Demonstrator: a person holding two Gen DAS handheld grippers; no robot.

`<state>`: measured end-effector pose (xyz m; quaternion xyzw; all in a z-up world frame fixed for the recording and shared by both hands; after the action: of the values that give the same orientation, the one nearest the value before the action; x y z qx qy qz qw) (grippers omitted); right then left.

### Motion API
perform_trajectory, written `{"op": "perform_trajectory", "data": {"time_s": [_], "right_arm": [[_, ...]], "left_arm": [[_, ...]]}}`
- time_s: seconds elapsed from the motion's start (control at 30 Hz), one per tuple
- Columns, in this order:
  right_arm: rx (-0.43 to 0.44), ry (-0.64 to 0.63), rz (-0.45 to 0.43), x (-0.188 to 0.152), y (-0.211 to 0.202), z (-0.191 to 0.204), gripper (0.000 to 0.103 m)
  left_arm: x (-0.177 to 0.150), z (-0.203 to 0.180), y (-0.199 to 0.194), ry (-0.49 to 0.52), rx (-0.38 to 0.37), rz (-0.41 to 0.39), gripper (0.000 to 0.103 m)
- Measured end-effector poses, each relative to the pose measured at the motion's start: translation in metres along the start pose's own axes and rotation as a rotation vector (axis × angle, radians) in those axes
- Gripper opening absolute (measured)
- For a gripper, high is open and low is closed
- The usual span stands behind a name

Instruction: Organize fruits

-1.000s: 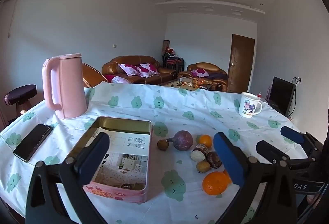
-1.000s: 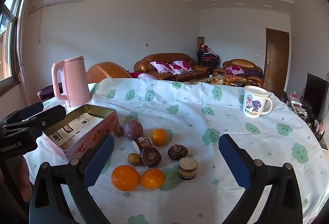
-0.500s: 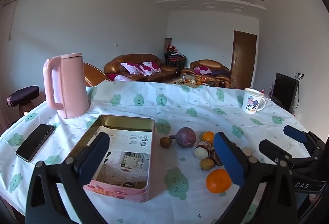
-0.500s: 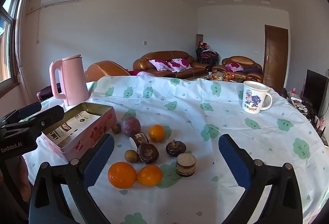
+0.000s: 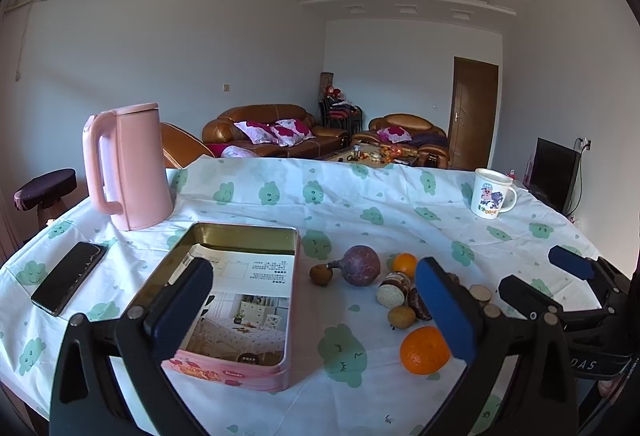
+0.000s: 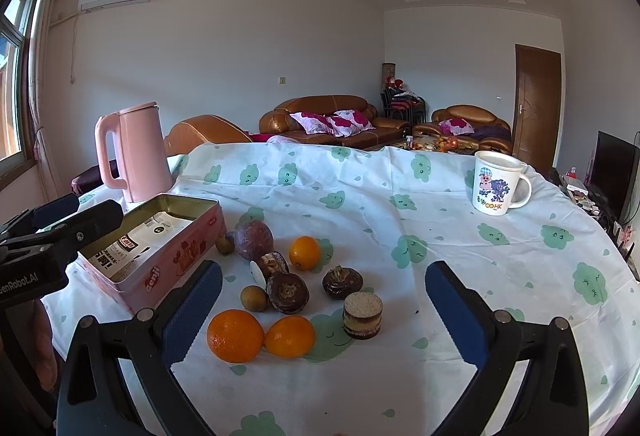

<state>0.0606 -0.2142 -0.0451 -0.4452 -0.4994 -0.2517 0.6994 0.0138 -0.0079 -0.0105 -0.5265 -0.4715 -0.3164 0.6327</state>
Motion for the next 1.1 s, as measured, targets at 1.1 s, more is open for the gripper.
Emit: {"op": "perform_trajectory", "data": {"time_s": [1.1], "right_arm": [[0.003, 0.000, 0.005, -0.0025, 0.0006, 0.0021, 0.102]], "left_arm": [[-0.0006, -0.0027, -0.0006, 0.004, 0.002, 0.001, 0.103]]}}
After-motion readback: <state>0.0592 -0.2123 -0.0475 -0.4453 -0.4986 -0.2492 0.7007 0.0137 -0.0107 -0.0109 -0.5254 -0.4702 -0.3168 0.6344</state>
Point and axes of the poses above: each gripper's, at about its wrist camera, not at the fingertips, and y roughly the way its jaws point, z to its left, x to its top, the point moved 1 cm from there along y, roughly the way its jaws point, and after that the axes turned 12 degrees about x, right-handed, at the moved point
